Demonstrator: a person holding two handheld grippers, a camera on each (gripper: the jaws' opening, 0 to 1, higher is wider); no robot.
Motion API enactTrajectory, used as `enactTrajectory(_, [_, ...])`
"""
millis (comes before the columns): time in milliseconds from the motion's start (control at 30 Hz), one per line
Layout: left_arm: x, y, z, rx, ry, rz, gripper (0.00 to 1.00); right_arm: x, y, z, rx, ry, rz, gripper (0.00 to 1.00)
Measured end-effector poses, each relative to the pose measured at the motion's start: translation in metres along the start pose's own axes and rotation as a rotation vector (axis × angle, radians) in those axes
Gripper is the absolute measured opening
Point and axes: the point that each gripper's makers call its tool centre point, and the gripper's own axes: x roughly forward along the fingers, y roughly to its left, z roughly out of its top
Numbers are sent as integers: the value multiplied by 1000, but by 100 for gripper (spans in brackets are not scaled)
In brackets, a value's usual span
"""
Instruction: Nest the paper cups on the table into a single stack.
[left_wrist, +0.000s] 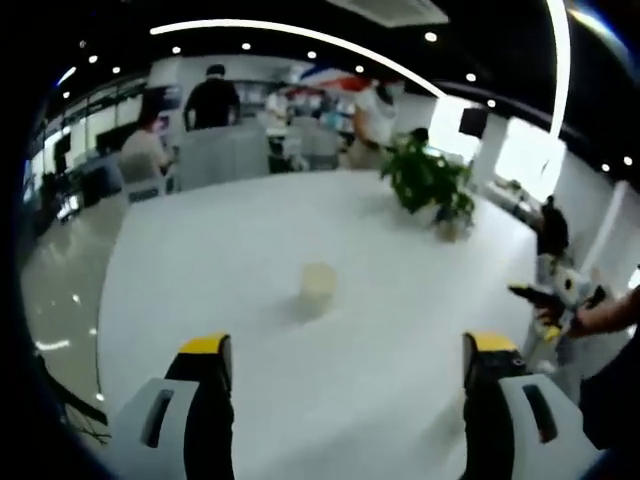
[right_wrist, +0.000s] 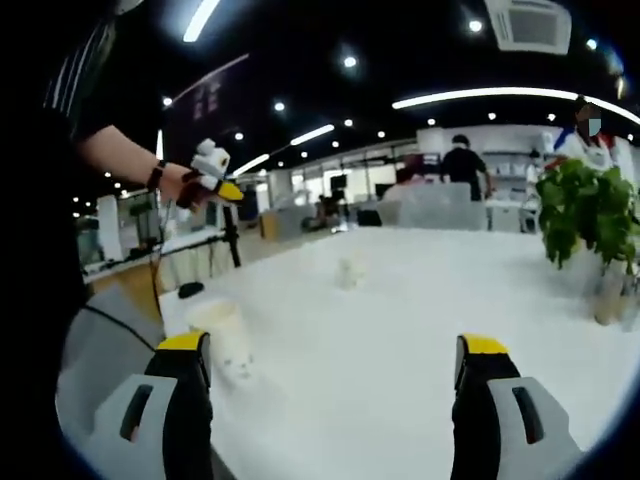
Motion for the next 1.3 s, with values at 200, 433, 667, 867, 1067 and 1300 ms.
enactTrajectory(200, [18, 7, 10, 40, 53, 1, 90, 0, -2, -3, 9, 1, -3, 100])
enactTrajectory(433, [38, 18, 32, 71, 72, -1, 88, 2, -5, -2, 11, -5, -4, 100])
enactTrajectory(667, [59, 25, 38, 88, 131, -22, 87, 4, -6, -4, 23, -8, -5, 100])
enactTrajectory(867, [77, 31, 36, 68, 207, -45, 86, 4, -7, -8, 27, -1, -8, 100])
enactTrajectory(1067, [94, 34, 34, 82, 264, -64, 85, 4, -10, -17, 40, 8, -14, 100])
enactTrajectory(1300, [115, 42, 34, 89, 307, -74, 84, 8, -7, -19, 53, 9, -10, 100])
